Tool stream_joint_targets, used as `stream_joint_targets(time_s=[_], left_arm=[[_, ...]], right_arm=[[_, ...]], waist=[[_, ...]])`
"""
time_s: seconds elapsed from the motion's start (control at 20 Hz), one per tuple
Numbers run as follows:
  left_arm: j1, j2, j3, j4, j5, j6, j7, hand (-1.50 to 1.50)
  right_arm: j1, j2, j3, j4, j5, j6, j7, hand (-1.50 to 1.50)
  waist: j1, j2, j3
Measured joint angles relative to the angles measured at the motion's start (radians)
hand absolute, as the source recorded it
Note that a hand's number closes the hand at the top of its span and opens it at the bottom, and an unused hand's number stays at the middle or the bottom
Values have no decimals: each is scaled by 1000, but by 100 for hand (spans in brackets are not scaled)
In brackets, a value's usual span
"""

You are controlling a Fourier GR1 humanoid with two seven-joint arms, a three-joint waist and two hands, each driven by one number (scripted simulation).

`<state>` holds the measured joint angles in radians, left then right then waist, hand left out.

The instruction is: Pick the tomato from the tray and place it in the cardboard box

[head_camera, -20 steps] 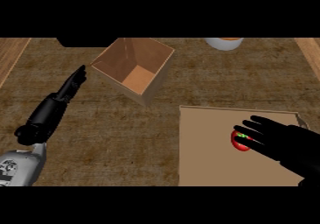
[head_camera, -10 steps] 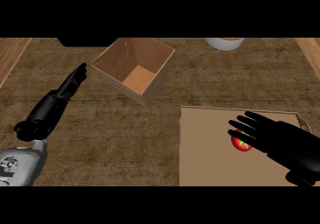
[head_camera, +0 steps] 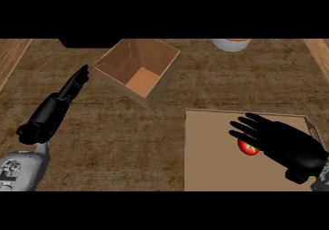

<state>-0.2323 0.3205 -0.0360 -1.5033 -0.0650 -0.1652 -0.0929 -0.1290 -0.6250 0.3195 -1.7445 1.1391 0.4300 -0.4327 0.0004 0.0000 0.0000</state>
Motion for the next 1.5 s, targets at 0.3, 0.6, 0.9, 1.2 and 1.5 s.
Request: stream_joint_targets(time_s=[0.3,0.6,0.9,1.2,1.5], left_arm=[[15,-31,9,-22,-26,-9,12,0],[4,-56,20,-24,-51,-16,26,0],[9,-67,33,-25,-66,-36,20,0],[16,-72,49,-53,-61,-59,35,0],[6,-76,62,-16,-73,-64,8,0]], right_arm=[[-11,59,-6,83,61,-21,-42,-150],[-29,118,-17,161,143,-66,-36,-150],[-54,149,-53,262,180,-101,-78,-150],[-90,195,-25,342,226,-165,-143,150],[-103,218,-40,382,230,-303,-230,150]], waist=[[1,0,0],[1,0,0],[1,0,0],[4,-1,-2],[1,-5,-8]])
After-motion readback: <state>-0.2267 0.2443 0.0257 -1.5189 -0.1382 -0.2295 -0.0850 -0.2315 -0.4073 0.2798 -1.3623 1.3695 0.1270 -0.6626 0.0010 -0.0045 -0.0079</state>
